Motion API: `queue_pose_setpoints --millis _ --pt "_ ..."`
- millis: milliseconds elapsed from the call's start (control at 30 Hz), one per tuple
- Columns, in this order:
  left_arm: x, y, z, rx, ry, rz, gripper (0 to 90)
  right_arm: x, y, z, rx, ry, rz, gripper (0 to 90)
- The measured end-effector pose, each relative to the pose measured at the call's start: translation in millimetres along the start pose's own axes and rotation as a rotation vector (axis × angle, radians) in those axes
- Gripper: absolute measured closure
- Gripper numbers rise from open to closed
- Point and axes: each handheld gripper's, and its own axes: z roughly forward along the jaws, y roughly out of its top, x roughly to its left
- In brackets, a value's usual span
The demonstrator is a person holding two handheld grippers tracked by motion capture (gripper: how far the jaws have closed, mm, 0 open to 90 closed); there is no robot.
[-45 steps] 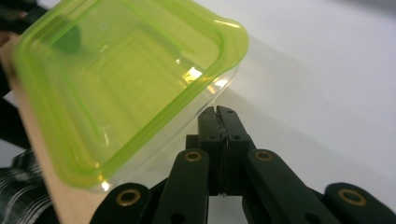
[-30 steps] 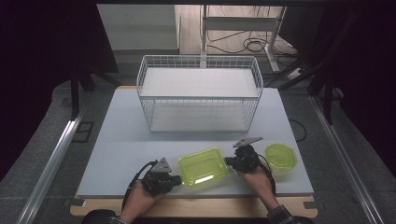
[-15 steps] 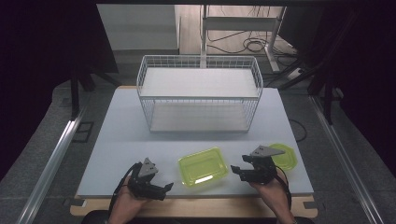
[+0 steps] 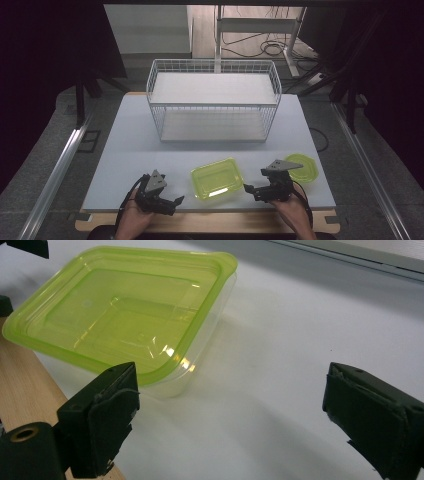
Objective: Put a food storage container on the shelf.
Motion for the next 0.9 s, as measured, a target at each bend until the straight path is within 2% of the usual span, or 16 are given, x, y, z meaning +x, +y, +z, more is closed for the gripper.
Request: queue_pose_setpoints --millis 133,400,533,700,900 --pt "1.0 -0.5 0.1 -0.017 -0.002 0.000 3.3 -0.8 1.9 -1.3 -0.011 0.009 0.006 8.1" --pt "1.7 -1.1 1.7 -0.006 0.021 0.012 3.6 -3.5 7.3 3.0 -0.014 0.044 0.009 8.0" --pt "1.3 -1.3 2.7 0.001 0.023 0.021 3.3 -5.7 11.8 6.8 -0.018 0.078 0.047 7.1" --pt "1.2 -1.3 3.8 0.009 0.021 0.034 2.5 -8.1 19.0 13.3 0.010 0.107 0.097 4.6" --pt "1.2 -1.3 4.3 0.017 0.020 0.046 2.3 -10.0 26.7 19.8 0.044 0.117 0.127 14.6"
